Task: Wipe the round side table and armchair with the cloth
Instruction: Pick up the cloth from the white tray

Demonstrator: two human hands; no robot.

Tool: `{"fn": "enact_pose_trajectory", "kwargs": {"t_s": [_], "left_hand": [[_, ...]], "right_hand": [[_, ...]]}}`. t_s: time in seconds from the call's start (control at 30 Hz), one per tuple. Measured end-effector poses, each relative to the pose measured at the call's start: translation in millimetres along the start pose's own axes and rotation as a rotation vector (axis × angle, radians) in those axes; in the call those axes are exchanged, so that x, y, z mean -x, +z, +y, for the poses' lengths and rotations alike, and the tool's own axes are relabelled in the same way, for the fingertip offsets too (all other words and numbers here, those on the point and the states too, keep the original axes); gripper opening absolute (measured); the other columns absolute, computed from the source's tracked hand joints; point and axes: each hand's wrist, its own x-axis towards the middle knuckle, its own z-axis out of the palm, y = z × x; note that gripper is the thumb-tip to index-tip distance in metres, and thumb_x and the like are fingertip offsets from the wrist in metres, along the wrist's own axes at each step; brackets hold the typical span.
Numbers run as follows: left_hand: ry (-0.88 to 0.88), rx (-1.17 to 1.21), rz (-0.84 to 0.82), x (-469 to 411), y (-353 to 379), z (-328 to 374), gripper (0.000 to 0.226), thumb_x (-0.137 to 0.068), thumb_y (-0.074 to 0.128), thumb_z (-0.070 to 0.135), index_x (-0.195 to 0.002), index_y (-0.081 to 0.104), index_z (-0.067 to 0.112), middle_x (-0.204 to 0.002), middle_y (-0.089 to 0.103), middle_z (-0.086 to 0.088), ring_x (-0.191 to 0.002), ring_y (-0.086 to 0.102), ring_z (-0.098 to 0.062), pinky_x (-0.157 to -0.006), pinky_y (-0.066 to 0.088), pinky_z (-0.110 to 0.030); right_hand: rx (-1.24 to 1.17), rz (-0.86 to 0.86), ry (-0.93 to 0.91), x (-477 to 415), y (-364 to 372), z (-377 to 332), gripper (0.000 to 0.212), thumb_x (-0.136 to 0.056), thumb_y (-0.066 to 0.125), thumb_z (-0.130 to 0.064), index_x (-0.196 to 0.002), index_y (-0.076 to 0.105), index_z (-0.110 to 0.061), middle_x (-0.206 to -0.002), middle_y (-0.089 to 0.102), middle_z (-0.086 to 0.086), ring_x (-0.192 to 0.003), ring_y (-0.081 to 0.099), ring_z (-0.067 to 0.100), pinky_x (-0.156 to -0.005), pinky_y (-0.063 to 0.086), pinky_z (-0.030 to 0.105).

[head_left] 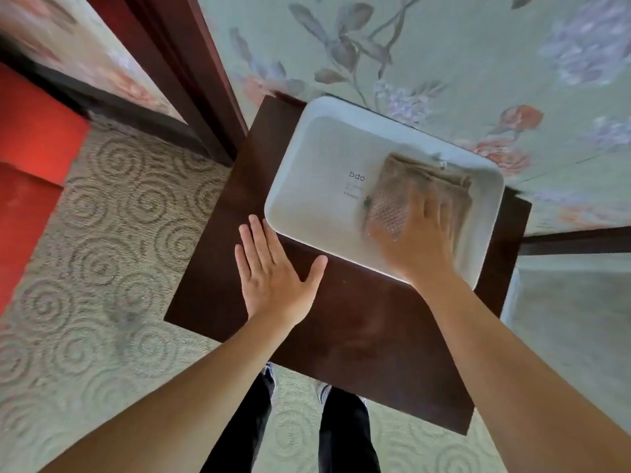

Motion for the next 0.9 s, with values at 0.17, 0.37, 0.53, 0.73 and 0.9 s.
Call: {"fn": "enact_pose_trajectory", "kwargs": {"t_s": [0.17,0.37,0.53,0.73,0.9], "left_hand": [[0.028,-0.065,0.186,-3.9,17.8,-2.1,0.103,-0.093,0.014,0.076,-0.156,0.007,-0.005,-0.167,0.001,-0.023,-0.155,-0.001,-0.035,-0.125,0.003,-0.049],[0.061,-0.09,0.211,-7.8,25.3,-3.2,0.099,-0.096,0.019,0.07,-0.154,0.012,-0.01,-0.166,0.003,-0.028,-0.154,0.001,-0.04,-0.125,0.002,-0.051],[0.054,-0.097,0.178,-5.8,24.0,-2.7,0.1,-0.096,0.022,0.069,-0.155,0.006,-0.01,-0.165,0.001,-0.029,-0.154,-0.001,-0.041,-0.125,0.004,-0.053],[0.071,-0.069,0.141,-6.2,18.3,-2.8,0.1,-0.095,0.02,0.07,-0.156,0.001,-0.007,-0.166,-0.001,-0.027,-0.155,-0.003,-0.036,-0.125,-0.002,-0.048],[0.14,-0.051,-0.07,-7.5,-4.8,-14.2,0.095,-0.096,0.013,0.066,-0.155,-0.01,-0.004,-0.165,-0.016,-0.023,-0.154,-0.014,-0.032,-0.126,-0.003,-0.048]], "right_hand": [[0.115,0.118,0.002,-23.1,24.9,-1.2,0.101,-0.079,0.041,-0.08,-0.158,-0.002,-0.034,-0.167,-0.015,0.011,-0.151,-0.014,0.042,-0.121,-0.009,0.057],[0.183,0.176,0.036,-32.1,49.4,-6.3,0.082,-0.093,0.025,-0.066,-0.159,-0.009,-0.029,-0.166,-0.017,0.017,-0.149,-0.02,0.044,-0.117,-0.015,0.061],[0.17,0.182,0.026,-29.7,46.4,-7.6,0.067,-0.103,0.028,-0.041,-0.159,-0.003,-0.024,-0.166,-0.012,0.02,-0.149,-0.016,0.048,-0.117,-0.01,0.065],[-0.142,0.207,0.032,-29.9,28.9,-3.3,0.061,-0.099,0.036,-0.009,-0.157,0.025,-0.022,-0.168,0.008,0.014,-0.152,-0.004,0.043,-0.121,-0.005,0.059],[-1.068,0.311,0.253,-4.4,-20.3,-12.9,0.05,-0.095,0.036,-0.001,-0.134,0.06,-0.02,-0.119,0.067,0.01,-0.086,0.057,0.018,-0.08,0.053,0.037]]}}
